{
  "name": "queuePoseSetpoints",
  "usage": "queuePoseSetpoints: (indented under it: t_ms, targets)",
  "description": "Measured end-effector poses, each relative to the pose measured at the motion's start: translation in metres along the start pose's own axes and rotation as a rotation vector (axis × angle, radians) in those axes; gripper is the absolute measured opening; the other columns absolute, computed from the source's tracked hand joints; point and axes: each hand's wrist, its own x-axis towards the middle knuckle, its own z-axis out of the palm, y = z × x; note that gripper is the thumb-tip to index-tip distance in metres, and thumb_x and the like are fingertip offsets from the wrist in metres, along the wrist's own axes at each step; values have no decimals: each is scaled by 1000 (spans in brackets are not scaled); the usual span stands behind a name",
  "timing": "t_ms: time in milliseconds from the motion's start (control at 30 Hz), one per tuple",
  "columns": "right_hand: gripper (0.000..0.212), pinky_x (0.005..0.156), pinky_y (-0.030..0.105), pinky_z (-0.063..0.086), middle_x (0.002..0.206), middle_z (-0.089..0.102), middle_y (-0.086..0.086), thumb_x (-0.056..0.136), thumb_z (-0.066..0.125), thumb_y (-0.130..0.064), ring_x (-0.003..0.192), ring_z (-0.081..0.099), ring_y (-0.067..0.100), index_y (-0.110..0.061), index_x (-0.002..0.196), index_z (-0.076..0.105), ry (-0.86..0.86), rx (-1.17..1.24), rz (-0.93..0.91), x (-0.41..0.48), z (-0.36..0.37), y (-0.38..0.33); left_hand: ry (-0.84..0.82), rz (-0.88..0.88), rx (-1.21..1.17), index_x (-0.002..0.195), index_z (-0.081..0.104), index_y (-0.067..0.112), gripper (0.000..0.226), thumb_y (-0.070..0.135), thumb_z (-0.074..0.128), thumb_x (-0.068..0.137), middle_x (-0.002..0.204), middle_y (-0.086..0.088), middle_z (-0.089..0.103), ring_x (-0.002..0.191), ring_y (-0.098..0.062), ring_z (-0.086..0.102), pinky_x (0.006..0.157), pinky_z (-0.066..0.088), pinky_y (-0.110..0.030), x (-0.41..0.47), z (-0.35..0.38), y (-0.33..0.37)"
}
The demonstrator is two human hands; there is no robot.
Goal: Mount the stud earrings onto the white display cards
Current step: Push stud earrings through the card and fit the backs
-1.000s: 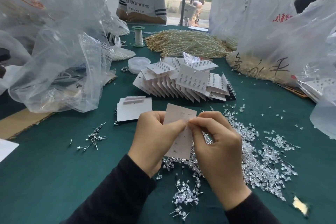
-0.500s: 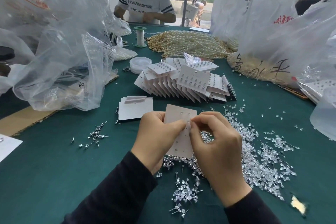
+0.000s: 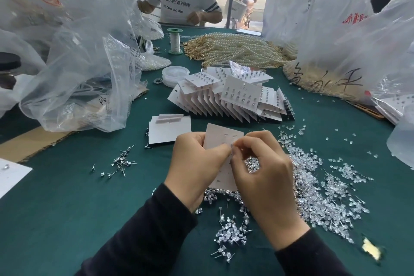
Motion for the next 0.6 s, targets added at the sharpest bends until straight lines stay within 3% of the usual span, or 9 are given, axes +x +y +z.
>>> queuePoseSetpoints:
  t_ms: [167,267,333,433,500,600]
  targets:
    - [6,69,15,47,83,58,7,78,65,6,72,55,12,2,82,64,45,-9,-13,2,0,-2,-137,-17,67,80,68,3,6,8,64,79,87,-21,69,73,-26,62,63,53,-36,1,-9,10]
    - [11,68,6,43,83,57,2,81,63,5,72,53,5,-5,84,61,104,85,79,4,-5,-2,-449,-15,142,88,70,16,35,48,58,80,95,-12,70,85,-24,64,78,51,-34,6,-25,21]
    - [17,64,8,44,83,59,2,84,60,2,72,55,6,-15,82,58,94,228,240,5,-10,0,-482,13,265,94,69,20,49,62,51,76,97,0,72,89,-15,66,83,51,-29,10,-37,25]
    - [14,59,18,50,83,63,10,88,56,-5,72,60,16,-18,83,58,53,496,510,6,-17,3,-333,110,770,98,64,27,31,46,67,74,99,10,68,80,-3,61,76,43,-18,19,-52,19]
    - [13,59,22,52,81,65,8,88,56,-7,72,61,18,-17,82,61,50,671,679,7,-22,5,-428,70,1128,110,60,28,48,41,76,67,105,10,58,83,-5,53,74,38,-17,19,-54,11]
    - [10,62,23,52,79,65,5,88,56,-4,72,63,16,-11,87,62,53,885,862,8,-25,7,-522,63,1258,109,58,26,51,37,79,64,98,8,43,83,-9,44,75,35,-19,17,-44,2]
